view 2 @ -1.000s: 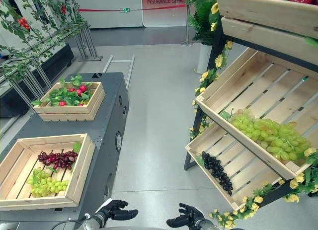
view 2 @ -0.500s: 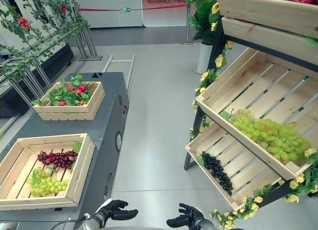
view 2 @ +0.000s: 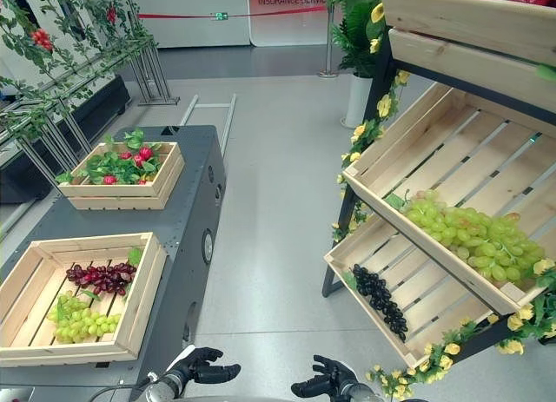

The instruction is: Pick up the fruits from the basket on one side to the basket on the other side

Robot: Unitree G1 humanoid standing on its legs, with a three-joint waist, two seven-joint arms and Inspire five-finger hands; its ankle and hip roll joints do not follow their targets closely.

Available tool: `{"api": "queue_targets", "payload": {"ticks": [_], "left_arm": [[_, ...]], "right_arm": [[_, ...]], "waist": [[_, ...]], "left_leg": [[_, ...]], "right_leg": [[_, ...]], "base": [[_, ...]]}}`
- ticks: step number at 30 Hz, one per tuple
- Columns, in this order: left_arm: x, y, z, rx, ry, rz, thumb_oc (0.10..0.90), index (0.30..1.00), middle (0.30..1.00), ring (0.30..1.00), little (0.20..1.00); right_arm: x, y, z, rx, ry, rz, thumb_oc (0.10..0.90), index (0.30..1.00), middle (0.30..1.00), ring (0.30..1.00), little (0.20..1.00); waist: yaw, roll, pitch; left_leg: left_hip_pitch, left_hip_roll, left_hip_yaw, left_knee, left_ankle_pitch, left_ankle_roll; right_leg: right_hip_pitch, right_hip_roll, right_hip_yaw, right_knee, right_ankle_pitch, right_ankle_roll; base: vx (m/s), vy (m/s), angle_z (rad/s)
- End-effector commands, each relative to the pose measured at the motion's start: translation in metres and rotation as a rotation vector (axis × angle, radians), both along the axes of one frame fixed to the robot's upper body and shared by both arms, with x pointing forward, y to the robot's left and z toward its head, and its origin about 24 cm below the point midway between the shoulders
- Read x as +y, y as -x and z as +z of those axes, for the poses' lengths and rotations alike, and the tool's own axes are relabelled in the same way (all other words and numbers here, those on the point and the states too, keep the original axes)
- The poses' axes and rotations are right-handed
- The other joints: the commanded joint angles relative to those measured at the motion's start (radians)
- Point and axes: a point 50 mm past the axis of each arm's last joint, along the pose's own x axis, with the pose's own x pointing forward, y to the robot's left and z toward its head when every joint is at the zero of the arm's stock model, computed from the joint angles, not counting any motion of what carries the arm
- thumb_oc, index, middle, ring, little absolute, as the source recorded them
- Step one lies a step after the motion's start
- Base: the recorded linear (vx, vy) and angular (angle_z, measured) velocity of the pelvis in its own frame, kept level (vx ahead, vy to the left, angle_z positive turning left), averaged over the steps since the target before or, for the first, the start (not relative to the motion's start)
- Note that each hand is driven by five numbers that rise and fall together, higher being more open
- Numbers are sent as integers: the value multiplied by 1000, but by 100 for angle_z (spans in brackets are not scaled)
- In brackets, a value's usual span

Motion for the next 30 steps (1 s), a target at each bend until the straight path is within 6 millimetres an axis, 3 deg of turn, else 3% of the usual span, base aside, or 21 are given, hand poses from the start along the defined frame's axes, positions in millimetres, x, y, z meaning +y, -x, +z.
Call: {"api": "queue_targets", "payload": {"ticks": [1,8,11,13,15,17,18,22,26,30], "left_arm": [[-19,-34,13,-171,50,-24,800,900,900,900,900],[-16,-28,13,-198,27,5,800,900,900,900,900],[-16,-32,16,-238,25,12,800,900,900,900,900],[-21,-43,22,-296,33,-41,800,900,900,900,900],[-23,-49,25,-318,32,-89,800,900,900,900,900],[-23,-52,26,-315,36,-105,800,900,900,900,900],[-24,-50,24,-288,31,-125,800,900,900,900,900],[-26,-42,20,-270,42,-95,800,900,900,900,900],[-26,-44,21,-275,39,-116,800,900,900,900,900],[-26,-49,23,-279,5,-196,800,900,900,900,900]], "right_arm": [[14,-23,5,-65,-18,97,800,900,900,900,900],[15,-23,6,-65,-26,130,800,900,900,900,900],[16,-24,6,-63,-21,194,800,900,900,900,900],[12,-31,10,-91,-14,206,800,900,900,900,900],[4,-34,12,-110,0,173,800,900,900,900,900],[1,-36,13,-126,17,132,800,900,900,900,900],[-2,-40,15,-144,40,89,800,900,900,900,900],[-7,-39,14,-143,75,4,800,900,900,900,900],[-2,-35,12,-141,88,89,800,900,900,900,900],[5,-43,15,-174,70,86,800,900,900,900,900]], "waist": [[26,-32,61],[46,-31,64],[59,-42,82],[77,-53,125],[72,-44,149],[63,-26,158],[57,-10,162],[58,-7,137],[63,-18,118],[79,-24,111]], "left_leg": [[36,-60,18,9,-80,20],[40,-57,9,21,-72,8],[-9,-59,23,115,-75,-9],[-127,-74,39,255,-57,-33],[-179,-50,118,269,-23,-51],[-188,-22,199,191,16,-63],[-185,9,271,115,56,-72],[-139,-3,236,49,52,-43],[-107,-14,227,41,30,-20],[-75,-24,200,35,8,10]], "right_leg": [[28,-10,-1,14,-13,5],[35,-5,-21,6,-15,-7],[33,-17,-36,11,-2,-13],[36,-32,-51,19,7,-16],[46,-34,-82,29,-8,-17],[53,-31,-102,43,-27,-13],[60,-28,-128,54,-44,-13],[51,-29,-136,79,-67,-9],[44,-42,-154,111,-77,0],[31,-57,-164,217,-124,10]], "base": [[-12,-51,3],[25,-73,11],[-8,-15,3],[-73,15,32],[-55,91,79],[-5,139,88],[50,145,93],[83,118,64],[76,58,1],[91,36,22]]}}
